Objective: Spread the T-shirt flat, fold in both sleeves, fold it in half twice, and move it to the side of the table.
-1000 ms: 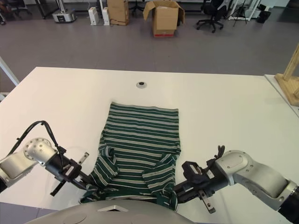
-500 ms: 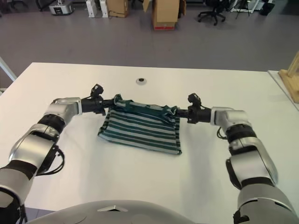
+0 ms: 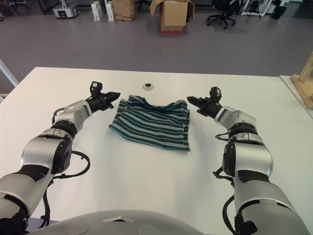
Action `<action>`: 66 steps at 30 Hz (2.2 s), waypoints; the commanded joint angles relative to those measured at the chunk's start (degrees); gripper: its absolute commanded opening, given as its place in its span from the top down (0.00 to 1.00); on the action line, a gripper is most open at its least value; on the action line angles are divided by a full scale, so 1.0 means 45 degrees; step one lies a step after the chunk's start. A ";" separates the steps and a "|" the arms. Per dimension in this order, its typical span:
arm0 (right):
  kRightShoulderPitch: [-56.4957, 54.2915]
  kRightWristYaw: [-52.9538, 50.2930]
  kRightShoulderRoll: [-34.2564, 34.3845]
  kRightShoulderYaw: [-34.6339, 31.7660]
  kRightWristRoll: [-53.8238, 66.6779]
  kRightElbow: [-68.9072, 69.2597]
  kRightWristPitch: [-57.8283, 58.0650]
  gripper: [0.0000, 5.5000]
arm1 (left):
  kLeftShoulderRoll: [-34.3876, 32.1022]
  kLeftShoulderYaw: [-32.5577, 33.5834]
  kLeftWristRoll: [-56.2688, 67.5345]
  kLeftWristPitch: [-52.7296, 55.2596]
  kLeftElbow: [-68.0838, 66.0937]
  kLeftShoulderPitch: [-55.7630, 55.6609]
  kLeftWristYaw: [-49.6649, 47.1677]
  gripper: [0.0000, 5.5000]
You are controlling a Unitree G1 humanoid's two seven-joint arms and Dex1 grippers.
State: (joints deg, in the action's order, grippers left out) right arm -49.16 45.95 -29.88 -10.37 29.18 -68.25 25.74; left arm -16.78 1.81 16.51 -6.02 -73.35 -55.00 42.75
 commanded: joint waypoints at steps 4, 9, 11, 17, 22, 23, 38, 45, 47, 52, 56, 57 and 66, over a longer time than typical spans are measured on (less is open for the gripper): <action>0.3460 0.2380 0.0054 0.1691 -0.0247 0.7887 0.1657 0.76 | -0.0124 -0.3076 -0.1578 -0.1940 0.4931 0.2259 0.7345 0.78; 0.5099 0.1735 -0.0437 0.3841 -0.2761 1.0194 0.1169 0.76 | -0.0995 -0.4864 -0.4627 -0.3993 0.4019 0.3004 0.6447 0.78; 0.5611 0.1047 -0.0488 0.5020 -0.4294 0.9955 0.0811 0.76 | -0.1083 -0.4919 -0.5197 -0.4508 0.3507 0.2984 0.5657 0.78; 0.7562 0.1784 -0.0944 0.6604 -0.4772 1.2055 0.2130 0.76 | -0.1143 -0.4630 -0.5284 -0.5018 0.2762 0.3020 0.5342 0.78; 0.7527 0.1573 -0.0805 0.6319 -0.4507 1.2566 0.2577 0.76 | -0.1435 -0.4678 -0.5387 -0.4959 0.2755 0.3299 0.5962 0.78; 0.7460 0.1554 -0.0805 0.6256 -0.4492 1.2489 0.2608 0.76 | -0.1441 -0.4667 -0.5236 -0.4879 0.3117 0.3523 0.6301 0.78; 0.4110 0.0581 0.1474 0.5601 -0.4927 0.7931 -0.0895 0.76 | -0.1057 -0.6062 -0.0830 0.6852 1.7000 0.9137 0.7478 0.78; 0.4615 0.4701 -0.1049 0.4003 -0.1584 1.3495 0.1604 0.76 | -0.2224 -0.2687 0.0728 0.7451 1.5541 0.5853 0.6877 0.78; 0.5621 0.4963 -0.1657 0.4115 -0.0989 1.5435 0.2680 0.76 | -0.2731 -0.2521 0.0016 0.6385 1.3808 0.4941 0.6727 0.78; 0.8440 0.3125 -0.1763 0.5336 -0.2164 1.6587 0.3446 0.76 | -0.3540 -0.5513 -0.5888 -0.0891 0.7550 0.4026 0.3443 0.78; 0.8277 0.1434 -0.1034 0.5233 -0.3061 1.3935 0.3487 0.76 | -0.3495 -0.6220 -0.7511 -0.4172 0.4358 0.4430 0.1306 0.78; 0.8021 0.1586 -0.1096 0.5152 -0.3007 1.3299 0.3552 0.76 | -0.3531 -0.6209 -0.7478 -0.4657 0.4050 0.4712 0.1328 0.78; 0.5008 0.4940 -0.1462 0.4982 -0.2888 1.0103 0.1016 0.76 | -0.6056 -0.7053 -0.1961 -0.0177 1.4272 1.0167 0.7052 0.78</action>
State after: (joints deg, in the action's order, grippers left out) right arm -21.97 68.40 -37.71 13.20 17.48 -19.86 33.70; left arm -40.01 -24.41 5.26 -20.25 -23.09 -18.78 67.53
